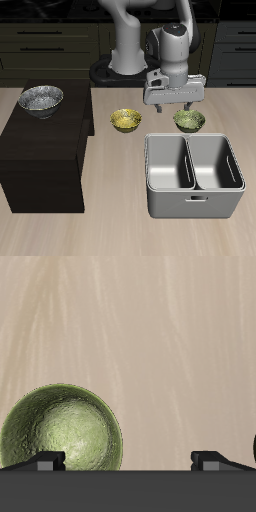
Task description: Stack the green bowl on the black bowl
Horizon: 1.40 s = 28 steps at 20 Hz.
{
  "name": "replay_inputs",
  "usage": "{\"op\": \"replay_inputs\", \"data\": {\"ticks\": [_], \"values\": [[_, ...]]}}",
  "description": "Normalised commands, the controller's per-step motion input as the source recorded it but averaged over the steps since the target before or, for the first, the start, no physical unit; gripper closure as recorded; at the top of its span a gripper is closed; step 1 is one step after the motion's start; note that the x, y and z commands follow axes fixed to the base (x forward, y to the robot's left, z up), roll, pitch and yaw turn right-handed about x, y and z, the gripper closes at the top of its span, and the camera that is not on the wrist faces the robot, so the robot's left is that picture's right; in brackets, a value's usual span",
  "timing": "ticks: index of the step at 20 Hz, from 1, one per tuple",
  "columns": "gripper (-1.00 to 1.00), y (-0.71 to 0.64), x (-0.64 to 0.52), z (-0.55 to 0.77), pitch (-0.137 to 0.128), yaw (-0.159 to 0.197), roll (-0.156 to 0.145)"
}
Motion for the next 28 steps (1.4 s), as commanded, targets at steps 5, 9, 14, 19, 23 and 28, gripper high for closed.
{"op": "replay_inputs", "data": {"ticks": [5, 9, 14, 19, 23, 28], "values": [[-1.0, 0.14, -0.1, -0.19, -0.019, 0.001, 0.013], [-1.0, 0.09, -0.01, -0.22, 0.031, -0.015, 0.02], [-1.0, 0.05, 0.09, -0.24, 0.043, 0.025, 0.003], [-1.0, -0.04, 0.05, -0.13, 0.023, -0.005, -0.003], [1.0, 0.0, 0.02, -0.15, 0.009, 0.021, 0.058], [1.0, -0.04, 0.02, -0.03, 0.014, -0.001, 0.01]]}}
